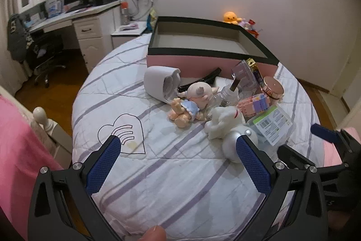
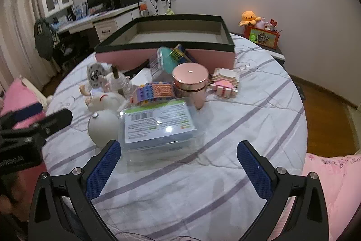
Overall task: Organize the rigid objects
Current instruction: 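Grasp the white astronaut toy with the left tool while the right tool grasps the clear green-label box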
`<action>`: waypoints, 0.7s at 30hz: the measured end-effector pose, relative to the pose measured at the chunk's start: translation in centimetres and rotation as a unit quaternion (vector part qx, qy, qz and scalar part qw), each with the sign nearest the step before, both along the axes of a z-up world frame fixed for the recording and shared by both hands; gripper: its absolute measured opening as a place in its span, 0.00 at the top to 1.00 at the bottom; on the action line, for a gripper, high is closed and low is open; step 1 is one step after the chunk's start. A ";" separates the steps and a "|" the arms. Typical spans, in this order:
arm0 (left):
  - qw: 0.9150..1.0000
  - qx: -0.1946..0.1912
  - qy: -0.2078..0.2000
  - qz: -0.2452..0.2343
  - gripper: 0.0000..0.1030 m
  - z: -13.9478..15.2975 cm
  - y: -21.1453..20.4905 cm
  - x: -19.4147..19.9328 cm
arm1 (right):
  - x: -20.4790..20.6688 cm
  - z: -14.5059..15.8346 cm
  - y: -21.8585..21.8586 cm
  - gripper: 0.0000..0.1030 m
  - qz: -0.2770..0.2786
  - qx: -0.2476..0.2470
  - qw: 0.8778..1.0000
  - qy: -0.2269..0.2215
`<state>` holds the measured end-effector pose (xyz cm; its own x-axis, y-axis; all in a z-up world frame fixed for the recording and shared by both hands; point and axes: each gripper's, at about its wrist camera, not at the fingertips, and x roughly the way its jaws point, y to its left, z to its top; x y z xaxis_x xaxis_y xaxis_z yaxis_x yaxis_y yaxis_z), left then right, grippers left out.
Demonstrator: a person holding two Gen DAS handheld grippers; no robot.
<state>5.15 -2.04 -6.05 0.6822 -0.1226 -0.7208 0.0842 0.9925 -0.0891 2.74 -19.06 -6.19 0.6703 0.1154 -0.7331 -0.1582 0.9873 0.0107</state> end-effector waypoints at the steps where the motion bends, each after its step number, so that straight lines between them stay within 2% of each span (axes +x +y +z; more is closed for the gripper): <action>1: 1.000 -0.004 0.005 -0.008 0.00 -0.1 0.3 0.1 | 0.2 -0.2 0.5 0.00 -0.001 -0.011 1.000 -0.001; 7: 0.998 -0.026 0.034 -0.038 0.00 -0.7 0.9 1.4 | 2.4 -2.0 1.7 0.00 0.013 -0.030 0.999 0.032; 10: 0.998 -0.024 0.039 -0.048 0.00 -0.8 0.5 1.9 | 2.8 -2.2 0.9 0.09 0.018 0.000 0.999 0.039; 13: 0.997 -0.029 0.052 -0.051 0.00 -1.3 0.1 2.5 | 2.7 -2.3 0.2 0.09 0.033 0.017 0.999 0.039; 21: 0.997 -0.030 0.064 -0.039 0.00 -2.0 -3.3 1.6 | 2.1 -2.2 -2.3 0.09 0.069 0.009 0.997 0.031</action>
